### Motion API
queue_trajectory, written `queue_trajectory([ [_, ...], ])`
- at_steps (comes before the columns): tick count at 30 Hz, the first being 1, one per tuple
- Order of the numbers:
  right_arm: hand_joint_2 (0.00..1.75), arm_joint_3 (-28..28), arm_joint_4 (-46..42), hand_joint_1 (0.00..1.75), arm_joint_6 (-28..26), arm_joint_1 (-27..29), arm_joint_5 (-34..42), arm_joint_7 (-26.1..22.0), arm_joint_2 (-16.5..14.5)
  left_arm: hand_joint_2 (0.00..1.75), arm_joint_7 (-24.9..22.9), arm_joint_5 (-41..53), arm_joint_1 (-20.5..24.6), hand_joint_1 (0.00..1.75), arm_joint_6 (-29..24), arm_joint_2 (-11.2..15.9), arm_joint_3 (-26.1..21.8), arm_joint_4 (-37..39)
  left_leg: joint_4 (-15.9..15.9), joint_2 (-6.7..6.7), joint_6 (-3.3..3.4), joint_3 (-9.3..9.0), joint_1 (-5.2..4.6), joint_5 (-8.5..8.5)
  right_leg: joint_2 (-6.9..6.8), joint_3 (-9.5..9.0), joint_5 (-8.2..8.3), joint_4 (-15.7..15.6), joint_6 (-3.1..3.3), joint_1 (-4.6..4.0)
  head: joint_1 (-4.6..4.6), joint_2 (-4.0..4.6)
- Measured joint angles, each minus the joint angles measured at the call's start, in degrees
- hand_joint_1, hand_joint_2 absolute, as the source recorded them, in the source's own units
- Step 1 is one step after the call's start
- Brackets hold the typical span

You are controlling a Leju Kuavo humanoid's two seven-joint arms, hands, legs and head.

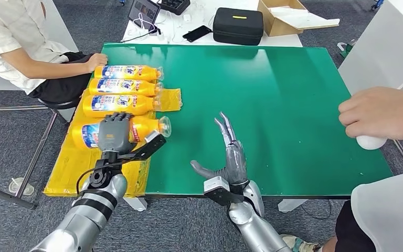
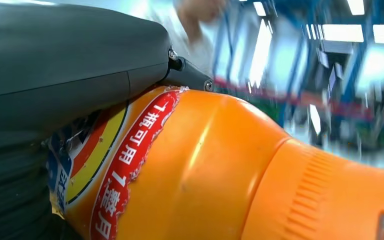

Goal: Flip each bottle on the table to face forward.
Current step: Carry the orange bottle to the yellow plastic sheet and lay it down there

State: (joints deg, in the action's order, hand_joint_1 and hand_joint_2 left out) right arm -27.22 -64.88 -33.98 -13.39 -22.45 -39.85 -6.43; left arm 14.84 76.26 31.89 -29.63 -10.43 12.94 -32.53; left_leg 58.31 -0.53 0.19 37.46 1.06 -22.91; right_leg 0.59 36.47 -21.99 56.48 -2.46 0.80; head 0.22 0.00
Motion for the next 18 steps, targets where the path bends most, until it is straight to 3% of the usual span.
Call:
queue_trajectory([
  [3,1.75,-0.3,0.2,0.0,0.3,-0.2,0.7,0.0,0.1,1.75,0.7,-0.4,1.9,1.73,7.1,0.3,1.4,3.8,0.0,-0.01,0.0,0.03,0.01,-0.01,0.0,0.02,-0.01,0.0,0.0,-0.01,0.0,0.0],
  [11,1.75,-1.6,1.0,0.0,1.3,-1.3,1.7,0.0,0.1,1.75,1.4,-3.1,4.2,1.39,19.7,0.4,3.8,9.1,0.0,0.01,-0.01,0.04,0.02,-0.01,0.01,0.06,-0.01,0.0,0.01,-0.01,-0.01,0.0],
  [12,1.75,-1.8,1.0,0.0,1.3,-1.4,1.7,0.0,0.1,1.75,1.4,-3.2,4.3,1.22,20.3,0.4,3.9,9.4,0.0,0.01,-0.01,0.04,0.02,-0.01,0.01,0.06,-0.01,0.0,0.01,-0.01,-0.01,0.0],
  [15,1.75,-2.0,1.3,0.0,1.3,-1.5,1.9,0.0,0.1,1.75,1.4,-3.5,4.7,0.26,21.2,0.5,4.2,10.2,0.0,0.0,-0.01,0.05,0.02,-0.01,0.01,0.05,-0.01,0.0,0.01,-0.01,-0.01,0.0],
  [16,1.75,-2.1,1.3,0.0,1.4,-1.5,2.0,0.0,0.1,1.75,1.4,-3.8,4.9,0.07,21.6,0.5,4.3,10.4,0.0,0.0,-0.01,0.05,0.02,-0.01,0.01,0.05,-0.01,0.0,0.01,-0.01,-0.01,0.0],
  [18,1.75,-2.2,1.5,0.0,1.6,-1.6,2.2,0.0,0.1,1.75,1.2,-4.4,5.3,0.0,22.4,0.5,4.4,10.7,0.0,0.0,-0.01,0.05,0.01,-0.01,0.0,0.05,-0.01,0.0,0.01,-0.01,-0.01,0.0],
])
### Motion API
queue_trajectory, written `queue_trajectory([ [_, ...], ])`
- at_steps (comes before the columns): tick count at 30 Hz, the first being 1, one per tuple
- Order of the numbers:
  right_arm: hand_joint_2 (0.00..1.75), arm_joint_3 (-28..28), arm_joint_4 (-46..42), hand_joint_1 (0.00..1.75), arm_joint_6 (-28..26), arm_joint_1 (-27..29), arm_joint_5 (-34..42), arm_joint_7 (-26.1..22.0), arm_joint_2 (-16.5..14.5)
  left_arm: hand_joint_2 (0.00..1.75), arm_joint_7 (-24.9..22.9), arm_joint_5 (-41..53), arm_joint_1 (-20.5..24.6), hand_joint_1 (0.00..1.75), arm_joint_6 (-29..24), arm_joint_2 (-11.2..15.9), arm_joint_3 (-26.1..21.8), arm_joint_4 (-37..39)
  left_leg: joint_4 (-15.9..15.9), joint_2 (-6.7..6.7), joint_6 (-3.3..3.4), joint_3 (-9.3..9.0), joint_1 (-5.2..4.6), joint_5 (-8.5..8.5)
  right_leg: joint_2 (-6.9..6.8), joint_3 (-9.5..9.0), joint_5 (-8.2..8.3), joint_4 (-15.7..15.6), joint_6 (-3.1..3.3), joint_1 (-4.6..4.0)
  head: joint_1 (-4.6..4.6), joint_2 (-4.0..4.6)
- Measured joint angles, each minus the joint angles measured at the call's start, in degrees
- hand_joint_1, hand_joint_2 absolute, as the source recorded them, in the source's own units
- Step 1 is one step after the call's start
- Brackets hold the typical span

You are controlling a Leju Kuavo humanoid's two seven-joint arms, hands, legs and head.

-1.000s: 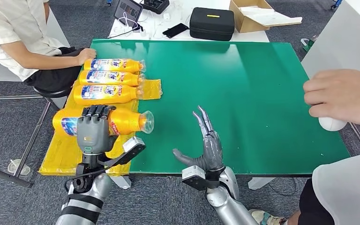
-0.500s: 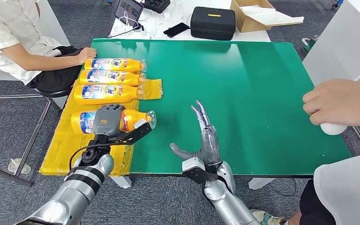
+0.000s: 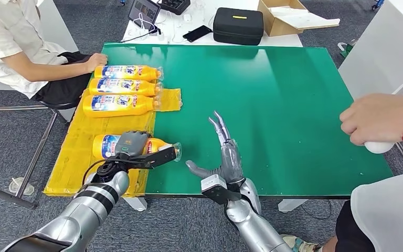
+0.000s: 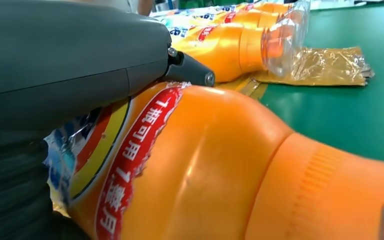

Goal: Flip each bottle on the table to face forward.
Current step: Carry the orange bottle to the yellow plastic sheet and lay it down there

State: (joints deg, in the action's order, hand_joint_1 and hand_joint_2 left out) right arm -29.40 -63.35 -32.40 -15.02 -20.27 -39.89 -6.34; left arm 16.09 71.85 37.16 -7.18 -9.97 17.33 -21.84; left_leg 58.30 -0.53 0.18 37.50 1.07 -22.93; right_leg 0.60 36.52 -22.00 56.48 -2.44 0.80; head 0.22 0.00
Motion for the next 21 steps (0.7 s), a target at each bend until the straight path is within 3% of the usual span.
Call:
queue_trajectory([
  [11,1.75,-0.9,1.1,0.0,0.1,-0.3,1.8,0.0,0.0,1.75,-2.0,-2.0,1.9,0.0,9.3,-0.1,0.5,1.3,0.0,-0.01,0.0,-0.02,0.0,0.01,-0.01,-0.04,0.0,0.0,0.0,0.0,0.01,0.0],
  [21,1.75,-1.1,1.6,0.0,0.0,-0.4,2.0,0.0,0.1,1.75,-2.0,-2.6,2.3,0.0,10.5,-0.1,0.5,1.7,0.0,-0.01,0.0,-0.04,0.0,0.01,-0.01,-0.06,0.0,0.0,0.0,0.0,0.02,-0.01],
])
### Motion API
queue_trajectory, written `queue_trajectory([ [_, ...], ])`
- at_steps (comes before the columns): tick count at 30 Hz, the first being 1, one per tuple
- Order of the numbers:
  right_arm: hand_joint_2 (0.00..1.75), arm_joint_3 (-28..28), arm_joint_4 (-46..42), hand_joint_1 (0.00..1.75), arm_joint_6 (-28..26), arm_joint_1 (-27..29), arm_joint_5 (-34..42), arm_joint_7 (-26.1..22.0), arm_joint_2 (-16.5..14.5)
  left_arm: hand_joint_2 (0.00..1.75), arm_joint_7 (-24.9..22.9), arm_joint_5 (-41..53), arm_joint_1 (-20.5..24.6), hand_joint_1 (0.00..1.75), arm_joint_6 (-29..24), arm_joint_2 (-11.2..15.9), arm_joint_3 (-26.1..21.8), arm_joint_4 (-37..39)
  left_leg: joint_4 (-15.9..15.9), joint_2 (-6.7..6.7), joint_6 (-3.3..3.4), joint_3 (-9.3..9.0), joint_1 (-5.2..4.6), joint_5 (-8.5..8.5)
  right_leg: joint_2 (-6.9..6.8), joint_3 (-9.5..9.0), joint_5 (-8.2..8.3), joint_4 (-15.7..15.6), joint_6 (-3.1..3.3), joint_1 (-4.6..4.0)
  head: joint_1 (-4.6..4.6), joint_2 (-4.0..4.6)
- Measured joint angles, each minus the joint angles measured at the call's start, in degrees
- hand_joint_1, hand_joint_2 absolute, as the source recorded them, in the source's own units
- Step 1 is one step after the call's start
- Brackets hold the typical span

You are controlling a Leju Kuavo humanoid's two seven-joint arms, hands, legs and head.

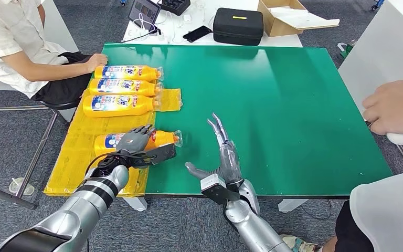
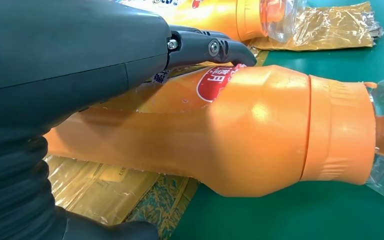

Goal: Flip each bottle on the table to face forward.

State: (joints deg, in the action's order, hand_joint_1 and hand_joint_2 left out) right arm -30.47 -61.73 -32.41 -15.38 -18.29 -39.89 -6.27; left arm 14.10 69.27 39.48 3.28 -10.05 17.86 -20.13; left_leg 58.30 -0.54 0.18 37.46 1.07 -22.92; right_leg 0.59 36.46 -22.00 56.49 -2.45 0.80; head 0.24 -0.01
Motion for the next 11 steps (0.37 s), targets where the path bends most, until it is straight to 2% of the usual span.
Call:
queue_trajectory([
  [7,1.75,-0.4,0.2,0.0,-0.6,0.0,0.4,0.0,0.1,1.75,2.3,-1.8,0.2,0.0,1.6,0.0,0.0,0.0,0.0,-0.01,0.0,-0.04,0.0,0.0,-0.01,-0.05,0.0,0.0,0.0,0.0,0.0,0.01],
  [11,1.75,-0.5,0.3,0.0,-1.0,0.0,0.5,0.0,0.1,1.75,4.2,-2.9,0.0,0.0,0.3,0.0,0.0,-0.1,0.0,-0.02,0.0,-0.04,0.0,0.0,-0.01,-0.05,0.0,0.0,0.0,0.0,0.0,0.01],
])
